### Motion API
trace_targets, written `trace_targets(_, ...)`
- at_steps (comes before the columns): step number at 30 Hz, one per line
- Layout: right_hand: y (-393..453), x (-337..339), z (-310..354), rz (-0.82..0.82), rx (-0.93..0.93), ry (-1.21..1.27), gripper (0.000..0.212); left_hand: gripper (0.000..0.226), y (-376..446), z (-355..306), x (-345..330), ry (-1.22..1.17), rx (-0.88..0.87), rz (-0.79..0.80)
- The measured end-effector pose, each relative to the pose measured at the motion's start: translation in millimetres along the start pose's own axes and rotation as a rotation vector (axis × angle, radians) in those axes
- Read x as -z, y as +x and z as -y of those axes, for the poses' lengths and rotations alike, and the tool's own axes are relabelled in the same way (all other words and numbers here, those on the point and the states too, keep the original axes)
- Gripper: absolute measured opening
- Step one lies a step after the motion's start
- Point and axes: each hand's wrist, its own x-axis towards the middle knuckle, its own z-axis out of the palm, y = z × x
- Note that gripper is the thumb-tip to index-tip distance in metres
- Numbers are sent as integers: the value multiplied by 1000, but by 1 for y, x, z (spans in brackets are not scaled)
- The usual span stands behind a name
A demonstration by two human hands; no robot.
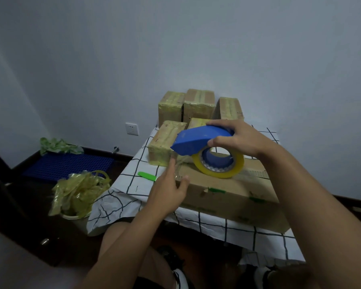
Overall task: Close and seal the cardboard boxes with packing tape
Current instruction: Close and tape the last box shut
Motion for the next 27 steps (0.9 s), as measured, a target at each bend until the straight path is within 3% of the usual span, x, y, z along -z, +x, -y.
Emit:
trace_targets(4,1,-3,-4,-10,4,21,55,83,6,-14,-4,38,-91,-30)
trace_targets(12,-2,1,-4,12,35,6,55,85,5,-24,-9,203,41,-85)
trace_targets(17,-9,9,0,45,74,-9,34,80,1,-32,-7,249,56,-70)
trace_targets(22,-18,29,-10,86,24,-118,57,80,6,-22,-10,289,31,-18)
trace_targets(27,-52,64,-40,39,-44,-87,57,79,7,-21,-10,333,5,1)
